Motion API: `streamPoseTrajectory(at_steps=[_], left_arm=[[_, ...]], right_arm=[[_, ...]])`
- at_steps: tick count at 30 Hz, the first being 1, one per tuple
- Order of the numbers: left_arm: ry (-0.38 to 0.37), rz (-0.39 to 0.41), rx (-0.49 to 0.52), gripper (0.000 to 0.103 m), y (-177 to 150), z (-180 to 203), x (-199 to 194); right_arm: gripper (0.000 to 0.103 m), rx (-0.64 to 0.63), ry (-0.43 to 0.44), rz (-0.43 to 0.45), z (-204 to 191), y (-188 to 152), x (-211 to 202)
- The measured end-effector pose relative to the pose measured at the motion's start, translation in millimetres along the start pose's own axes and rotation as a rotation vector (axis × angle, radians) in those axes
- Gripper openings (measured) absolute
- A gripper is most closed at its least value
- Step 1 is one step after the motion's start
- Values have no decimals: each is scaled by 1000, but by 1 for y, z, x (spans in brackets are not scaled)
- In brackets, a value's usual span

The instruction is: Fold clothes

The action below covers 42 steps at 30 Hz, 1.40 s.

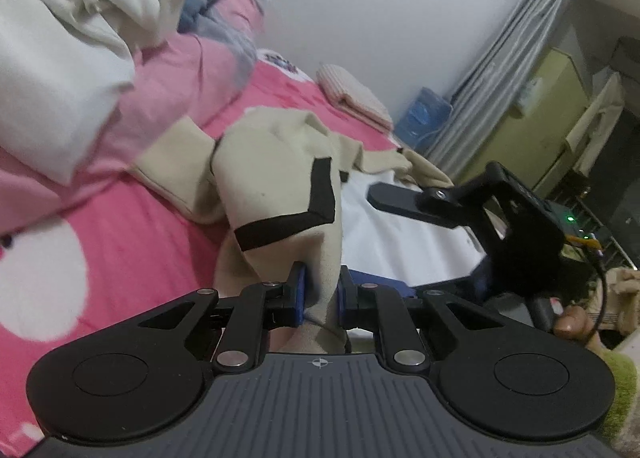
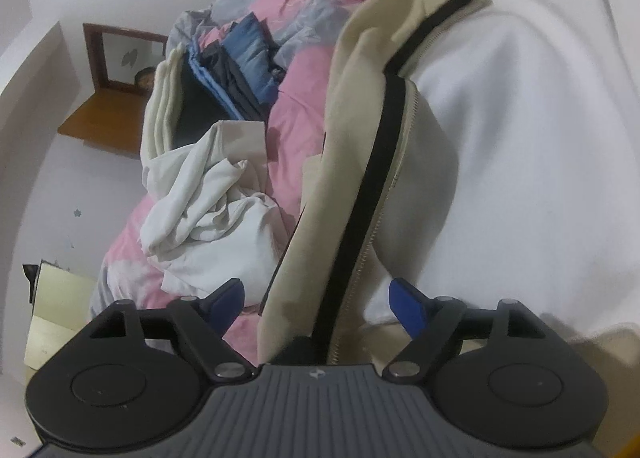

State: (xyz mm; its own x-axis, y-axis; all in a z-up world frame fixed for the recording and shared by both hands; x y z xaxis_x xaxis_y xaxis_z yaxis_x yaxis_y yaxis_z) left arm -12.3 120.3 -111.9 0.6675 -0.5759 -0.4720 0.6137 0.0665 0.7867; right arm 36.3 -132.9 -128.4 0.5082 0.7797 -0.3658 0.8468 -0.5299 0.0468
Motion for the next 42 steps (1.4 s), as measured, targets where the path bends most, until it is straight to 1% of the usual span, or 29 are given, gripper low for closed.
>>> streamPoseTrajectory(at_steps=[5, 10, 12, 16, 19, 23, 24, 25, 27, 28, 30, 31, 32, 34, 35, 39, 42], left_arm=[[-19, -22, 8, 13, -4, 1, 7], [-23, -40, 36, 13, -7, 4, 12], [-27, -42, 45, 13, -7, 5, 12], [-36, -42, 62, 13, -7, 8, 12], [-42, -43, 75, 13, -8, 9, 12], [-45, -44, 85, 13, -9, 11, 13], [-46, -44, 88, 13, -9, 12, 13], [-47, -45, 91, 13, -9, 12, 13], [-44, -45, 97, 13, -9, 13, 13], [-43, -46, 98, 13, -9, 13, 13], [-43, -50, 96, 13, -10, 14, 13], [-43, -52, 94, 14, -10, 14, 13], [-45, -54, 90, 15, -9, 14, 12], [-47, -58, 83, 18, -8, 14, 11], [-51, -54, 82, 21, -8, 14, 10], [-67, -35, 77, 27, -6, 12, 3], [-19, -29, 66, 27, -1, 5, 2]], right_arm=[[83, 8, 20, -14, 2, 0, 3], [86, -34, 22, -45, -5, -4, 10], [87, -62, 2, -55, -8, -6, 14], [87, -65, -34, -67, -5, -8, 22], [84, -53, -43, -63, -2, -7, 25], [71, -31, -41, -64, 3, -4, 28], [66, -27, -42, -64, 4, -3, 29], [63, -23, -41, -63, 5, -3, 30], [49, -15, -40, -60, 7, -3, 31], [46, -11, -43, -58, 8, -3, 30], [29, -1, -42, -54, 11, -2, 29], [24, 4, -37, -51, 12, -2, 29], [15, 2, -35, -44, 12, -1, 27], [12, -1, -33, -30, 11, 0, 25], [10, -2, -32, -23, 11, 0, 24], [9, 28, -33, 25, 19, 8, 12], [9, 47, -26, 68, 23, 16, 0]])
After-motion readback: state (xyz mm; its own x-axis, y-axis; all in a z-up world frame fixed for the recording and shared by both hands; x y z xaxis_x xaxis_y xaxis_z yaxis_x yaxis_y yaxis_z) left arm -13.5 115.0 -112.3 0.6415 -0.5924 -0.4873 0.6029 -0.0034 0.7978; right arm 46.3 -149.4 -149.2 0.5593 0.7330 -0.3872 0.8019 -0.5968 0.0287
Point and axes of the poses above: each gripper's, at about its wrist camera, not at the fingertips, and x roughly the way its jaws point, z to its right, y to its top, the point moved 1 cm from there along x, roughly the way its jaws point, and after that the axes turned 10 degrees about x, right-handed, at the moved point
